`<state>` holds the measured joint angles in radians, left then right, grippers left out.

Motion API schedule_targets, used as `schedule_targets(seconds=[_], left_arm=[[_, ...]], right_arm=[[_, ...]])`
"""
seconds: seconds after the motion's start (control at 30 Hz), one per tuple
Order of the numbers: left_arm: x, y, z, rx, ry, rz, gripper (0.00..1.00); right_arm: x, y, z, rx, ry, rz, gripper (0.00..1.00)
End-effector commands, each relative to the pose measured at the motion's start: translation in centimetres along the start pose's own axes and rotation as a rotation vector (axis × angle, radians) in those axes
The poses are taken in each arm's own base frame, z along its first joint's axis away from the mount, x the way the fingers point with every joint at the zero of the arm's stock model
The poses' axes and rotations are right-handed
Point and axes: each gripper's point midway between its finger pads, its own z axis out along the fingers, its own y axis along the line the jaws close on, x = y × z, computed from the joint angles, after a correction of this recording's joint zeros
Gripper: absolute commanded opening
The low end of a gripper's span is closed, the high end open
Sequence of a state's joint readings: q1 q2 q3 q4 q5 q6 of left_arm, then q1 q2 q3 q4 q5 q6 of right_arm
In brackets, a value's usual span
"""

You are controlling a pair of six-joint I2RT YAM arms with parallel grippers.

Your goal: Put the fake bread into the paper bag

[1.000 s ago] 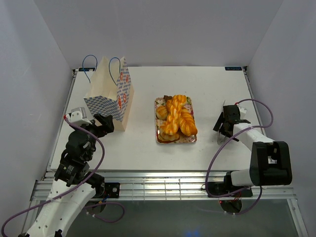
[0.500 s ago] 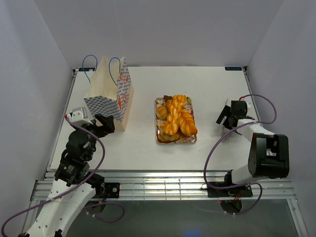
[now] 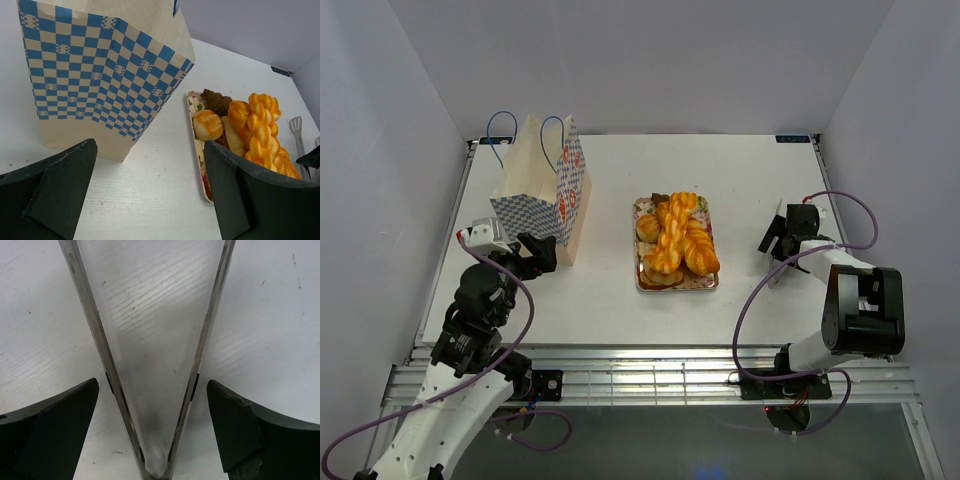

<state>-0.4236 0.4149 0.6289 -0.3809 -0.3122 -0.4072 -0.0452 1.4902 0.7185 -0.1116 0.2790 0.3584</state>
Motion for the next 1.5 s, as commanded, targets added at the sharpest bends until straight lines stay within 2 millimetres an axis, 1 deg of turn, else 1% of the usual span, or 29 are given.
schedule_targets(seconds=[0.0, 0.13, 0.27, 0.47, 0.63, 0.8, 0.9, 0.93, 1.0, 1.03, 1.1, 1.13, 1.2, 1.27, 1.43, 1.47], left_arm=[[-0.2, -0.6, -0.1, 0.032, -0.012, 0.005, 0.98], [-0.4, -0.5, -0.3, 0.032, -0.018, 0.005, 0.98], [-0.5, -0.6, -0.3, 0.035, -0.022, 0.005, 0.98], [-0.4, -0.6, -0.3, 0.037, -0.019, 0.005, 0.98], [-0.4, -0.6, -0.3, 0.036, -0.020, 0.005, 0.98], [-0.3, -0.5, -0.2, 0.033, -0.018, 0.006, 0.98], [-0.3, -0.5, -0.2, 0.033, -0.016, 0.007, 0.98], [-0.2, -0.5, -0.2, 0.032, -0.015, 0.007, 0.98], [-0.2, -0.5, -0.1, 0.031, -0.012, 0.008, 0.98], [-0.2, -0.5, -0.2, 0.031, -0.012, 0.008, 0.98], [-0.2, -0.5, -0.1, 0.030, -0.010, 0.009, 0.98], [-0.3, -0.5, -0.1, 0.027, -0.012, 0.008, 0.98], [-0.3, -0.3, -0.2, 0.019, -0.016, 0.007, 0.98], [-0.5, -0.2, -0.3, 0.016, -0.023, 0.003, 0.98], [-0.8, 0.1, -0.4, -0.006, -0.036, -0.004, 0.98], [-0.8, 0.2, -0.4, -0.009, -0.037, -0.006, 0.98]], right_arm=[[-2.1, 0.3, 0.1, 0.013, -0.053, 0.008, 0.94], [-1.7, 0.8, 0.7, -0.011, -0.030, 0.003, 0.91], [-1.8, 1.5, 0.6, -0.053, -0.042, 0.001, 0.86], [-2.3, 1.8, 0.2, -0.074, -0.060, -0.001, 0.71], [-3.0, 1.9, -0.9, -0.088, -0.088, 0.002, 0.68], [-3.4, 2.1, -1.8, -0.098, -0.103, 0.006, 0.66], [-3.8, 2.1, -2.7, -0.099, -0.113, 0.004, 0.65], [-4.2, 2.4, -3.3, -0.106, -0.131, 0.003, 0.65], [-4.3, 2.4, -3.9, -0.106, -0.139, -0.003, 0.65], [-4.9, 2.6, -4.7, -0.117, -0.160, -0.001, 0.65], [-5.1, 2.7, -5.3, -0.123, -0.169, 0.000, 0.65], [-5.6, 2.7, -6.0, -0.132, -0.188, 0.005, 0.65], [-5.6, 2.8, -6.8, -0.141, -0.187, 0.001, 0.65], [-6.3, 2.8, -8.0, -0.151, -0.215, 0.002, 0.65], [-6.9, 2.5, -10.0, -0.160, -0.240, 0.001, 0.66], [-7.4, 3.0, -10.7, -0.174, -0.251, -0.008, 0.65]])
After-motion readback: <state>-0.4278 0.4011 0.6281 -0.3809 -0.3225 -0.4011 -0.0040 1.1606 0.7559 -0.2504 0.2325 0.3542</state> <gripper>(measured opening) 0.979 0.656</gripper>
